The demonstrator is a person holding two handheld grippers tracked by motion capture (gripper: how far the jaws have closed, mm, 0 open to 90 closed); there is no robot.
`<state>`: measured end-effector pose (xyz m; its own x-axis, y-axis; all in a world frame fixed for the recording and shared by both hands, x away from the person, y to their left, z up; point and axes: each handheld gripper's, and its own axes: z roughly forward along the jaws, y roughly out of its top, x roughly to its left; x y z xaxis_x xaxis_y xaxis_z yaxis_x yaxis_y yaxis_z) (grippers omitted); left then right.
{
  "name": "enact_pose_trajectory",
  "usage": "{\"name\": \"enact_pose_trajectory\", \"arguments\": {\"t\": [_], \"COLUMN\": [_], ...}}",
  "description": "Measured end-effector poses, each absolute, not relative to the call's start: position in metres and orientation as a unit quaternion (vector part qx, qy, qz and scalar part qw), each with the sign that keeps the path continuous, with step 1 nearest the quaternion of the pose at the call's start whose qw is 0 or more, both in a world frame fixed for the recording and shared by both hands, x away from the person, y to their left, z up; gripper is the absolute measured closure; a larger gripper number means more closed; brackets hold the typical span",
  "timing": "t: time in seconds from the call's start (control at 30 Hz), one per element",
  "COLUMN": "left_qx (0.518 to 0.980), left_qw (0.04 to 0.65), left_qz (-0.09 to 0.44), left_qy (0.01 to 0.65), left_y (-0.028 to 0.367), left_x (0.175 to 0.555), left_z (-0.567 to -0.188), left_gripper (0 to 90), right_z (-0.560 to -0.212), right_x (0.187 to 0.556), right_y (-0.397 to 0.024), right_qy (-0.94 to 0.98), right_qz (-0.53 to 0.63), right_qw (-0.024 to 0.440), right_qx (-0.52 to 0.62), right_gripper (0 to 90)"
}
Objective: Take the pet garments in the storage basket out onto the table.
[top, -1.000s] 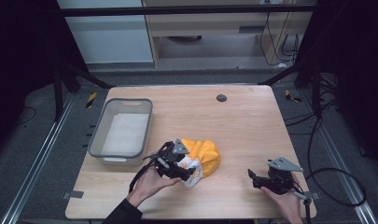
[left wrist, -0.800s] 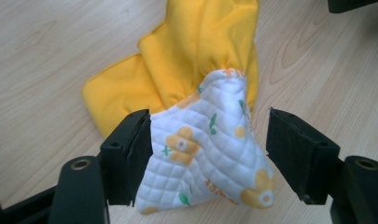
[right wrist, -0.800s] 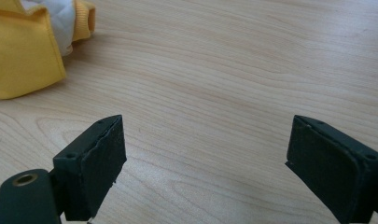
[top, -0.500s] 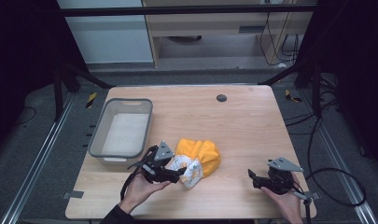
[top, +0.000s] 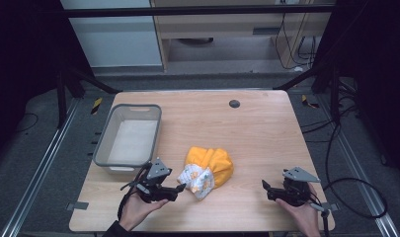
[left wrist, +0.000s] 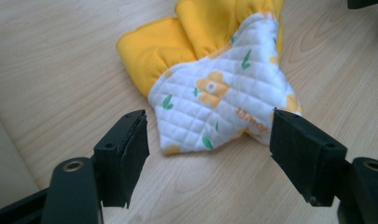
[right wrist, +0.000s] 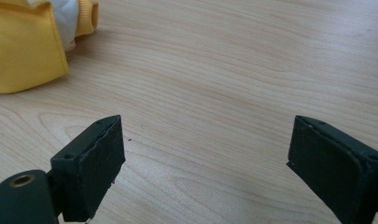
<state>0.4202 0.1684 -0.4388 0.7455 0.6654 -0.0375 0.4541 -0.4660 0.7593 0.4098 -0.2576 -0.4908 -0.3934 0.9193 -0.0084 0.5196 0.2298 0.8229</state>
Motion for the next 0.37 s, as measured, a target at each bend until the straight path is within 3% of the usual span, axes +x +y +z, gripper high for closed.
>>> {"name": "enact_pose_trajectory", "arguments": {"t": [0.37], "left_qx": [0.843], "left_qw": [0.38], "left_qz": [0.134], "left_qy": [0.356], "left_y": [0.195], "left_x": [0.409], "left_z": [-0.461], "left_gripper": [27.0], "right_z": [-0.491], "right_x": [0.408], "right_y": [-0.258], "right_qy": [0.741], "right_qz": [0.386], "right_qw": [0.26], "right_qx": [0.485], "right_gripper": [10.4]}}
